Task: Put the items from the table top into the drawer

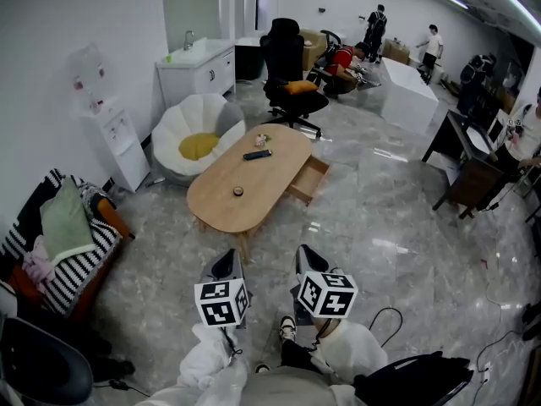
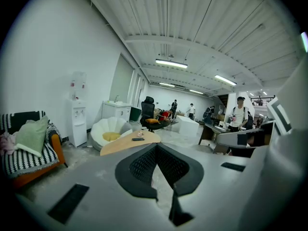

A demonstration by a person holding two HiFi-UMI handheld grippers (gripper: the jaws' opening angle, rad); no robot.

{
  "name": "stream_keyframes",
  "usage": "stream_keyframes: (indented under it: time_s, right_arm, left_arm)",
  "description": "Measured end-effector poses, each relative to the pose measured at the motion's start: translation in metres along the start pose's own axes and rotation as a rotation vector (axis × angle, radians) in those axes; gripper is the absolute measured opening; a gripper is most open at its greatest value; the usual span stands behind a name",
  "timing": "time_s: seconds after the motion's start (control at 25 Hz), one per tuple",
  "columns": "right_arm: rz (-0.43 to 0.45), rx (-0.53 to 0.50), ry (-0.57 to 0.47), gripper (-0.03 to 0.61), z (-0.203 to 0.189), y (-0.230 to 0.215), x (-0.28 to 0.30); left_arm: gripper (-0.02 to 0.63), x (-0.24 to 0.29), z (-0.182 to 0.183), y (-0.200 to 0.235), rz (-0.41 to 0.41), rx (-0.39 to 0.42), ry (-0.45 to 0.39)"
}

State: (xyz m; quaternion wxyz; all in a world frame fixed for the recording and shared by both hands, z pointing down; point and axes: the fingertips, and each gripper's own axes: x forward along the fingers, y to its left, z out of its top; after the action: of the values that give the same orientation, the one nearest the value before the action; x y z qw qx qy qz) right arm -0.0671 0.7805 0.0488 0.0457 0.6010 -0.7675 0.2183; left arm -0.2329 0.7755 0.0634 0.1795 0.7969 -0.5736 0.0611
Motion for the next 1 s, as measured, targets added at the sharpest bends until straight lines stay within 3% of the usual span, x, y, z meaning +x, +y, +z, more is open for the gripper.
stream_keyframes:
  time_s: [1.0]
  right_arm:
    - [0.057, -0.011, 0.045, 0.061, 0.110, -0.130, 0.192]
  left_arm:
    - [-0.006, 0.235, 0.074, -0.022, 0.063, -0.028, -0.010]
